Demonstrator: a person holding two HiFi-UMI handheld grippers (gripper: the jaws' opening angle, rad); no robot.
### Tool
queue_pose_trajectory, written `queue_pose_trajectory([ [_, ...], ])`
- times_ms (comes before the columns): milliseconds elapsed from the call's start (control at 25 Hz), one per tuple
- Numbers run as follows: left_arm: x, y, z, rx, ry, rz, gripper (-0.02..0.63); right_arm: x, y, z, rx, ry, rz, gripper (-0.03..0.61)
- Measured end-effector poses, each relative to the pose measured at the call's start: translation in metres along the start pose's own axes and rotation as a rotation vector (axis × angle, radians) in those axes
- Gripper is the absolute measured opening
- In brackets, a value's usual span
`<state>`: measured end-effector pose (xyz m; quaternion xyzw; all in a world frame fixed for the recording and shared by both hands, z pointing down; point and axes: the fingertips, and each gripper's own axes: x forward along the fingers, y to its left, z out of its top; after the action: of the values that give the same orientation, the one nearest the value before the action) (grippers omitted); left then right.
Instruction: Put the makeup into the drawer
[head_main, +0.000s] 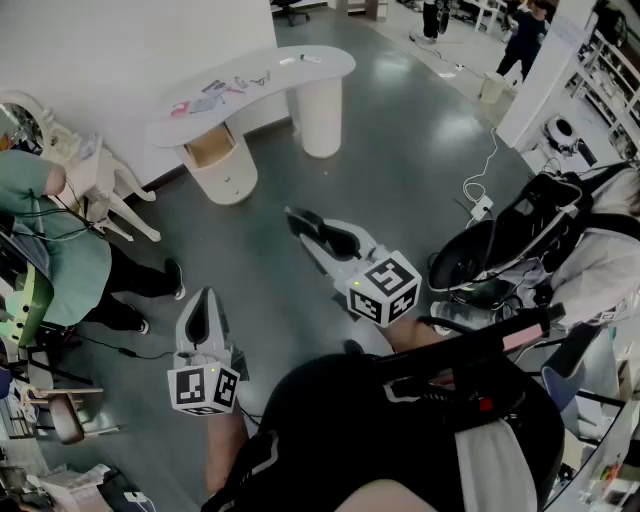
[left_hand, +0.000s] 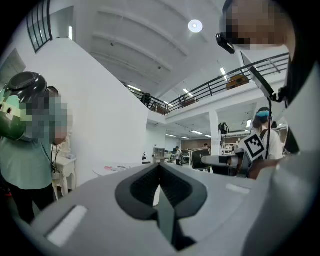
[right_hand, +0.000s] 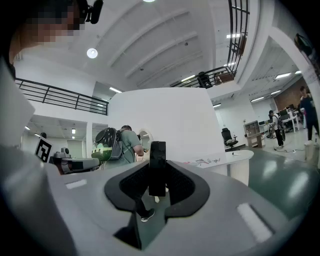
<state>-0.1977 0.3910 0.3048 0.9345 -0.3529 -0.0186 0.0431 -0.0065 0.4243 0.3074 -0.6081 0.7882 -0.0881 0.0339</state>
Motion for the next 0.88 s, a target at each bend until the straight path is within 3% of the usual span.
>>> queue_pose_trajectory([
  [240,0.001,-0.012,0.002,0.011,0.008,-0.071,0.0,-0.002,0.005,0.002,-0.013,-0.006,0.001,0.094],
  [520,0.0,-0.003,0.001,0.019,0.014,-0.038,0.0,0.0,0.009,0.001,-0.01,-0.01,-0.007,0.094],
  [880,-0.01,0.008,-0.002,0.008,-0.003,-0.078,0.0,0.006,0.031,0.002,-0.038,-0.038,0.001,0.095],
])
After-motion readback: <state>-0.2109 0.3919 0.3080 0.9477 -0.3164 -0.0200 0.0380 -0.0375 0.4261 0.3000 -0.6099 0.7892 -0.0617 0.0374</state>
